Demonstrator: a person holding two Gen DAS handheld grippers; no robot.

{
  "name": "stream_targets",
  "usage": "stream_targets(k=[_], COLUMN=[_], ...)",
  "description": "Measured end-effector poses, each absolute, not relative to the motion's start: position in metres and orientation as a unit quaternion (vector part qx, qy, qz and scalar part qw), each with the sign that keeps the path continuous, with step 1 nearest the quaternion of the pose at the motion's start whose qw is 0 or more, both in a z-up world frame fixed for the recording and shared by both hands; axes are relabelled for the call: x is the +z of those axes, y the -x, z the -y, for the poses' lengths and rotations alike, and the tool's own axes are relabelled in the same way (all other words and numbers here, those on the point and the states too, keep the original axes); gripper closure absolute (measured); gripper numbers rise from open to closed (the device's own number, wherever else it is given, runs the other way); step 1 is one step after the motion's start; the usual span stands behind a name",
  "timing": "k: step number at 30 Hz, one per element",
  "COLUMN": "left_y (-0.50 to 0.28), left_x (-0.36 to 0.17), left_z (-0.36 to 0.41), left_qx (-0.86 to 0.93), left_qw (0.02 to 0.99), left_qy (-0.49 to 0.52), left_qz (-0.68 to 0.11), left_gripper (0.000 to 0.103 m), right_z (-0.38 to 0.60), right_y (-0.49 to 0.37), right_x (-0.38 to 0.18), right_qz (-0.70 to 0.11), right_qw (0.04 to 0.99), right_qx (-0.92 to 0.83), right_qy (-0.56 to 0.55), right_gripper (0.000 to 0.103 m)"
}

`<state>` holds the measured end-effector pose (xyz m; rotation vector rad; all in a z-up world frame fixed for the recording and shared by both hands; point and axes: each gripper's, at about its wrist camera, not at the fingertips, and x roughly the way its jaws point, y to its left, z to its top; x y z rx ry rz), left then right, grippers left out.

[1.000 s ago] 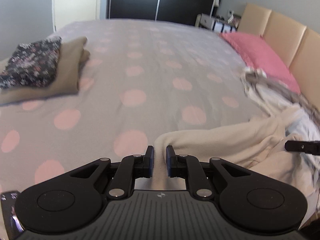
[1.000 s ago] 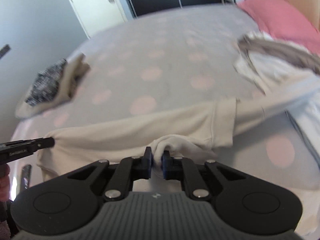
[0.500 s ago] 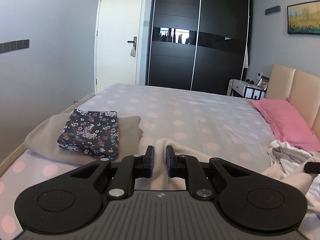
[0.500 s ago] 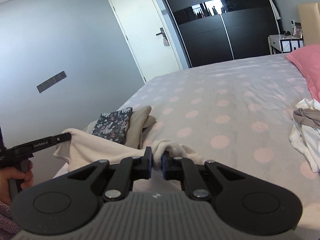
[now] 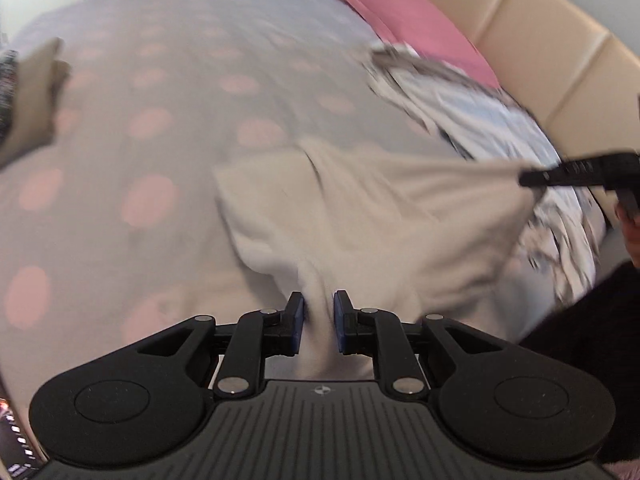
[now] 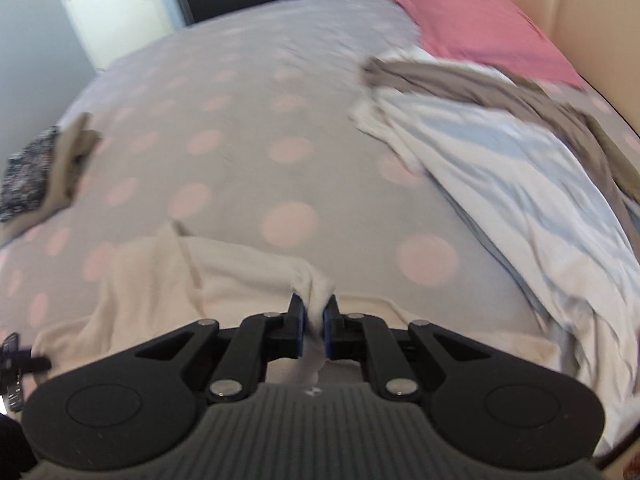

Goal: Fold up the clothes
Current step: 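Lift the sweatshirt with both tools and lay it flat on the bed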

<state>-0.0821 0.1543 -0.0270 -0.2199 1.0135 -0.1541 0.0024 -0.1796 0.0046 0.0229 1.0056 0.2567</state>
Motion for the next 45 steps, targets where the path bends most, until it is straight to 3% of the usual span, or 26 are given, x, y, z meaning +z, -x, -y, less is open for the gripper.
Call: stream_targets(k=[3,5,6,10,14,16,18,19,24,27,29,31,32,33,34,39,45], left_y=[0.080,0.080,0.080,0.068,0.044,0.030,0.015,0.008,-0.016,-0.026,-0.029,-0.032,-0.031,-0.031,-0.031,-0.021,0.007], left_x=[-0.041,-0.041,-0.038,-0.027,-0.025,-0.032,-0.044,-0.049,-0.074,-0.086,-0.091,-0.093,-0.091,-0.090,-0.086,-0.041,0.064], left_z=[-0.138,-0.136,-0.138,-0.152,-0.165,-0.172,-0.176,-0.177,-0.174,-0.171,-0.170,-0.169,-0.169,-0.170,-0.171,-0.183,-0.224], left_qx=[-0.102,-0.106,-0.103,-0.090,-0.068,-0.063,-0.062,-0.060,-0.074,-0.084,-0.082,-0.083,-0.083,-0.082,-0.085,-0.085,-0.056], left_qw=[0.852,0.853,0.856,0.864,0.872,0.869,0.864,0.862,0.858,0.853,0.852,0.853,0.856,0.858,0.860,0.888,0.931], left_qy=[0.104,0.097,0.093,0.078,0.060,0.063,0.064,0.068,0.099,0.124,0.126,0.129,0.131,0.133,0.137,0.132,0.114], left_qz=[-0.503,-0.502,-0.497,-0.488,-0.482,-0.487,-0.495,-0.499,-0.499,-0.500,-0.501,-0.498,-0.494,-0.490,-0.484,-0.432,-0.344], left_gripper=[0.074,0.047,0.044,0.043,0.039,0.039,0.039,0.039,0.042,0.058,0.075,0.083,0.088,0.090,0.091,0.093,0.093], right_z=[0.200,0.209,0.211,0.213,0.201,0.193,0.184,0.179,0.146,0.122,0.108,0.102,0.100,0.099,0.098,0.090,0.069], right_y=[-0.009,-0.013,-0.015,-0.017,-0.018,-0.018,-0.024,-0.027,-0.044,-0.048,-0.049,-0.050,-0.050,-0.049,-0.048,-0.041,-0.031], right_x=[-0.016,-0.030,-0.038,-0.052,-0.038,-0.029,-0.024,-0.022,-0.037,-0.058,-0.070,-0.079,-0.082,-0.084,-0.081,-0.038,0.061], right_qz=[-0.508,-0.524,-0.533,-0.556,-0.514,-0.487,-0.467,-0.457,-0.482,-0.509,-0.516,-0.523,-0.530,-0.535,-0.530,-0.462,-0.329], right_qw=[0.857,0.849,0.844,0.828,0.853,0.867,0.877,0.881,0.850,0.821,0.813,0.807,0.798,0.791,0.794,0.833,0.890], right_qx=[0.082,0.059,0.050,0.073,0.074,0.081,0.091,0.096,0.214,0.260,0.266,0.275,0.286,0.297,0.297,0.303,0.312], right_qy=[-0.006,0.007,0.018,0.014,0.049,0.066,0.074,0.077,0.015,0.007,0.023,0.020,0.006,-0.008,-0.010,-0.022,-0.043], right_gripper=[0.093,0.093,0.093,0.090,0.071,0.069,0.057,0.057,0.056,0.056,0.056,0.057,0.071,0.092,0.100,0.101,0.101])
